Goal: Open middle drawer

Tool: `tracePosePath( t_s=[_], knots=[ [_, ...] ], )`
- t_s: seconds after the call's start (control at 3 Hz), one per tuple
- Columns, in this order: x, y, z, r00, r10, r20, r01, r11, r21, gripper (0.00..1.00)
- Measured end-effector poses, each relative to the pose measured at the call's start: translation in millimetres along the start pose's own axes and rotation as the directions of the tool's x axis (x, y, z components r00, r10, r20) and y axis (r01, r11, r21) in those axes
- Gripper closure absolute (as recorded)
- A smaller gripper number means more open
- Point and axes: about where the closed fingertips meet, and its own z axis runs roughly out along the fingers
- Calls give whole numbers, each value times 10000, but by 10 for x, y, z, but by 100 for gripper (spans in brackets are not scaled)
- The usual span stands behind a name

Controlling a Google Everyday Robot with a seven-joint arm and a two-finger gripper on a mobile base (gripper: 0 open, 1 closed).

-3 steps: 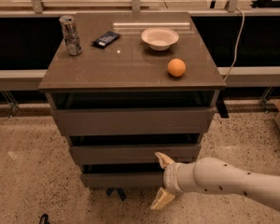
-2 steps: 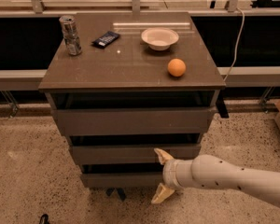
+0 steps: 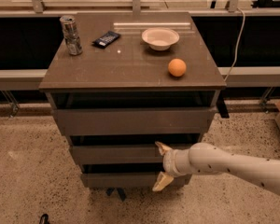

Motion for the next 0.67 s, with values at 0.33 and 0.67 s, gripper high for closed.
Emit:
tracePosePath(
  t_s=[0.33, 0.67],
  knots=[
    [162, -216, 169, 9998, 208, -6, -208, 9997, -105, 0],
    [285, -417, 329, 9992, 378, -135, -381, 9990, -242, 0]
  ],
)
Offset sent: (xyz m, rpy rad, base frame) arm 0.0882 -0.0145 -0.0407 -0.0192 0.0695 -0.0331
